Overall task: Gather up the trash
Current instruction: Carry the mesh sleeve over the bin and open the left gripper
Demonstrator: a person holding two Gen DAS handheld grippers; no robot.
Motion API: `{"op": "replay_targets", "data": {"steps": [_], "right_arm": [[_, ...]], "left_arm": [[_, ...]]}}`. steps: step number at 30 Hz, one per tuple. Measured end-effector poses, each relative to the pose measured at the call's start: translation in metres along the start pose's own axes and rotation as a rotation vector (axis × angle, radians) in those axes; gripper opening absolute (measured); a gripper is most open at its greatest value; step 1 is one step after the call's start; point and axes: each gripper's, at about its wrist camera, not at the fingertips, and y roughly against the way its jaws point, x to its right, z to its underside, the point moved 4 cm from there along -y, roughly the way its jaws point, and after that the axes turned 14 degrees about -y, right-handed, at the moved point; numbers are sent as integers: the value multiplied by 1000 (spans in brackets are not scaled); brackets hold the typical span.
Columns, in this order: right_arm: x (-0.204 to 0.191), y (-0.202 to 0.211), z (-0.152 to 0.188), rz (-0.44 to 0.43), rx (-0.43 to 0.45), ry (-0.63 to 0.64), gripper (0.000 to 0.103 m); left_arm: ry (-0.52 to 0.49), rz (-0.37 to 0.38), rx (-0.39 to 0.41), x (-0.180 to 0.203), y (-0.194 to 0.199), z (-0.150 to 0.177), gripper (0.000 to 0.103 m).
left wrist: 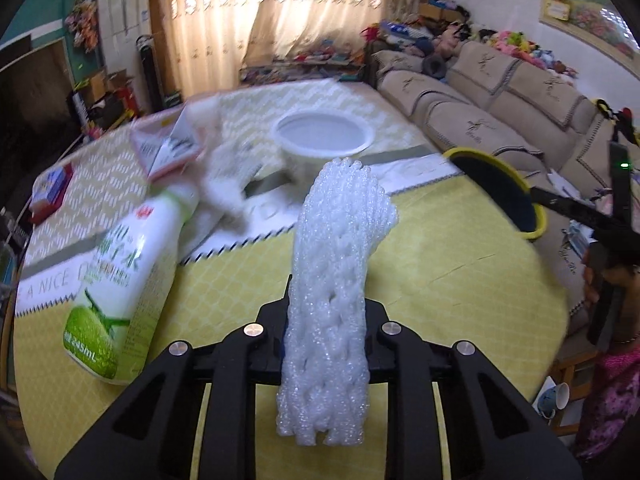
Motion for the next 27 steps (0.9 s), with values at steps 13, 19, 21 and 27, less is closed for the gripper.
{"op": "replay_targets", "data": {"steps": [13,19,21,27], "right_arm": [[44,40,-17,77,106,-50,85],[83,61,-23,138,156,-96,85],[95,68,-25,158,173,-109,85],[127,81,-30,189,204,-161,86]], "left_arm": [[-217,210,102,107,0,-94,23],[-289,308,69,169,-39,-141,23],[-306,320,47,186,-56,-154,23],[-331,321,-23,214,-116,-184,24]]}}
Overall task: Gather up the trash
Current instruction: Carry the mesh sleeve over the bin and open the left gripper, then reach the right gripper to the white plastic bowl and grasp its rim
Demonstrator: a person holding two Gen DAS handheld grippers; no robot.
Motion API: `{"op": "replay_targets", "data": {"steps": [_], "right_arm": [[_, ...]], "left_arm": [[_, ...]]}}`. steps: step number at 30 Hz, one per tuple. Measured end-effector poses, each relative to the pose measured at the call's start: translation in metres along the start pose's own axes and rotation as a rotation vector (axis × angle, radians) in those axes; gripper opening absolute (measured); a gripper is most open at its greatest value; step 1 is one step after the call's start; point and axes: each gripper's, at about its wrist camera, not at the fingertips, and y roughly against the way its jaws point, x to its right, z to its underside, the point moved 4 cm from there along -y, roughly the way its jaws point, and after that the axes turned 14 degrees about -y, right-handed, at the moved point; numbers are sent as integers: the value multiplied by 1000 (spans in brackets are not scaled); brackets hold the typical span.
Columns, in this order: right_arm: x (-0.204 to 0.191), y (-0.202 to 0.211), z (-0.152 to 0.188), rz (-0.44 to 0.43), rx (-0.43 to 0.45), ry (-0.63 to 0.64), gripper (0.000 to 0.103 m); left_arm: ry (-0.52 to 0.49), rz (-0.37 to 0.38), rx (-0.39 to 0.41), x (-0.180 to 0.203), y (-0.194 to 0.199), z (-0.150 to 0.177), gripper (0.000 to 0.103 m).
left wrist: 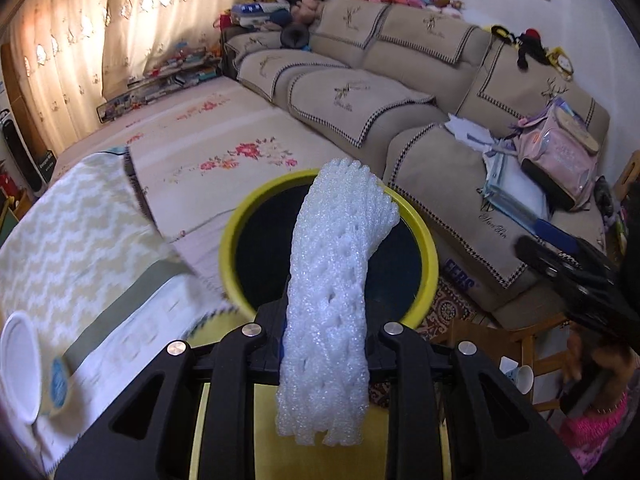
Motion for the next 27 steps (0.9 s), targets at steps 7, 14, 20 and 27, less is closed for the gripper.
{"op": "replay_targets", "data": {"steps": [7,14,20,27], "right_arm": [[18,-5,-2,9,-12,-27,87],[7,-10,4,-4,-30,-13,87],[-5,-9,6,-9,-35,5,88],[-28,-16,13,-24,-74,49,89]], "left_arm": [[-5,-40,-59,-6,-50,-24,51],[20,-82,-49,-18,-46,-15,79],[21,-113,2,-20,-13,-3,88],[59,-191,84,-30,44,30,94]]}}
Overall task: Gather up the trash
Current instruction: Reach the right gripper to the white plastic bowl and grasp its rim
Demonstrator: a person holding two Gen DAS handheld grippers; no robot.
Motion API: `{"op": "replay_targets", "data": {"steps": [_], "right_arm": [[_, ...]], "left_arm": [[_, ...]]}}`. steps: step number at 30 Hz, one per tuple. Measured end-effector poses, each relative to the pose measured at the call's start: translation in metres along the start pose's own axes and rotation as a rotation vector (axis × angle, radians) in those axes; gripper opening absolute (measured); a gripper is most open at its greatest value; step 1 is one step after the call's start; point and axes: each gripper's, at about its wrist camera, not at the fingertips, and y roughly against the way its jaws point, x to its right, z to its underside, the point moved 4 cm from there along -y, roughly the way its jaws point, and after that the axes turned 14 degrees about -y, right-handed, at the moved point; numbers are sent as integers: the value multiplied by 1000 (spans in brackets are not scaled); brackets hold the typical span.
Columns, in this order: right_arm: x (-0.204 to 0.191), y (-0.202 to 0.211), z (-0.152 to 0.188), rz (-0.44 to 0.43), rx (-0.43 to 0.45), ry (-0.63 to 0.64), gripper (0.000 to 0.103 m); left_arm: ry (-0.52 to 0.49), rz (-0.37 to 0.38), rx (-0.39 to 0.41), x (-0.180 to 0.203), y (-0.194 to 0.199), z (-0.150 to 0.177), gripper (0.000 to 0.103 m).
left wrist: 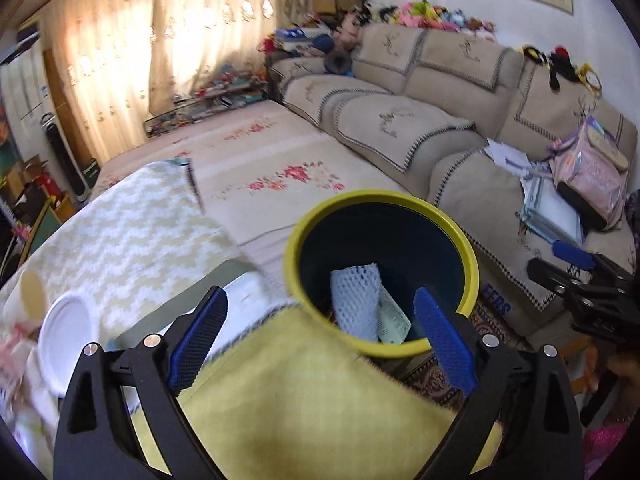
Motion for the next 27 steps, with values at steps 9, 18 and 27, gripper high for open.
{"op": "replay_targets", "data": {"steps": [9,18,27], "right_arm": [[-94,-14,5,-145,-72,104,89],[-241,-40,28,-294,-181,263,70],[-339,-75,58,-294,-268,356,41]], "left_arm": [[169,-170,143,-79,110,88,97],[302,-434,223,-192,194,157,98],[485,-554,248,-276,210,215,98]]}}
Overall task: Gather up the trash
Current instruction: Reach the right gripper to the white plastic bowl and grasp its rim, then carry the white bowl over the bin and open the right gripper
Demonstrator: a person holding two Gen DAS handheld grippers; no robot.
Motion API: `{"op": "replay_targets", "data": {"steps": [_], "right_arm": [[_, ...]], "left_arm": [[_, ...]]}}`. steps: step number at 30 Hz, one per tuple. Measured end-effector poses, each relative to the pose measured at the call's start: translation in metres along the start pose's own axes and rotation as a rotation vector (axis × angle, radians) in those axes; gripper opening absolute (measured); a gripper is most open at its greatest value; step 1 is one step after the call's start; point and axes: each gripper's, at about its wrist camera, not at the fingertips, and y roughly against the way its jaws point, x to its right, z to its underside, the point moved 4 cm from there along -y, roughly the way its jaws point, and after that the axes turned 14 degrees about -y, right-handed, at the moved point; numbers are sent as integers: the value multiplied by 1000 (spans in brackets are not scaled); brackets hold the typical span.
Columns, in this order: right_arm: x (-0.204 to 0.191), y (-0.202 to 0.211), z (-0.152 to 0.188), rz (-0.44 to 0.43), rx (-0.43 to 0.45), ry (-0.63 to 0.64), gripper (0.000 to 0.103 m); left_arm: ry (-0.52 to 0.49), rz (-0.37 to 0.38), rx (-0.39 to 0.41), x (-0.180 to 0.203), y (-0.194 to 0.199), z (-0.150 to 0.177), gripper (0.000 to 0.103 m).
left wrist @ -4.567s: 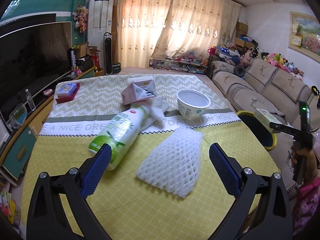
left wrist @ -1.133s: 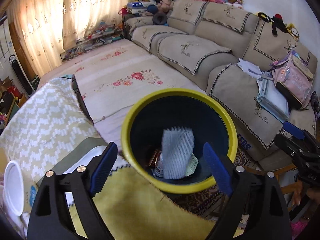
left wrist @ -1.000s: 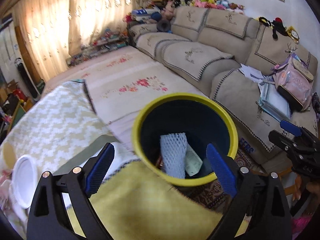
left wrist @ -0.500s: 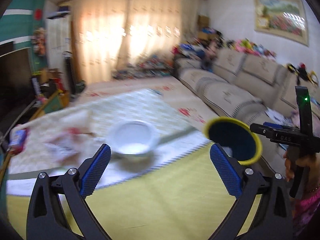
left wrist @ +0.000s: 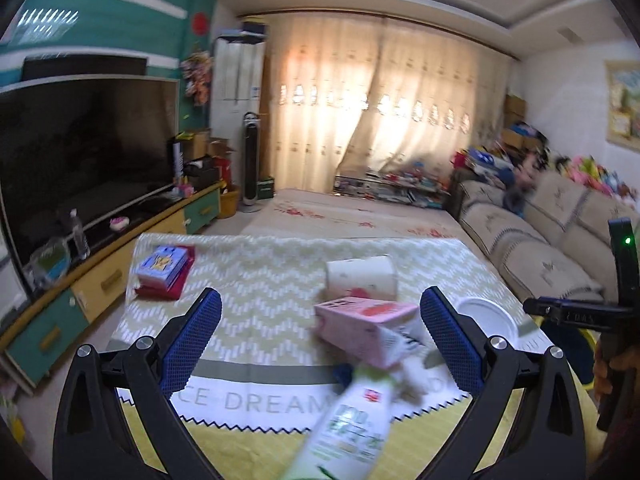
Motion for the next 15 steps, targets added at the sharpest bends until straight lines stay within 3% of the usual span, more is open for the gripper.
{"op": "replay_targets", "data": {"steps": [9,11,13,15], "right_arm": [[-29,-50,7,117,-66,56,40],[-28,-56,12,117,-84,46,31],[-24,-60,16,127,-92,36,12],[-21,-59,18,119,-82,18,10]], "left_arm": [[83,0,33,-16,0,16,98],[92,15,32,-15,-1,19,98],[84,16,30,-11,-2,20,98],[78,27,35,-8,-1,21,98]]}}
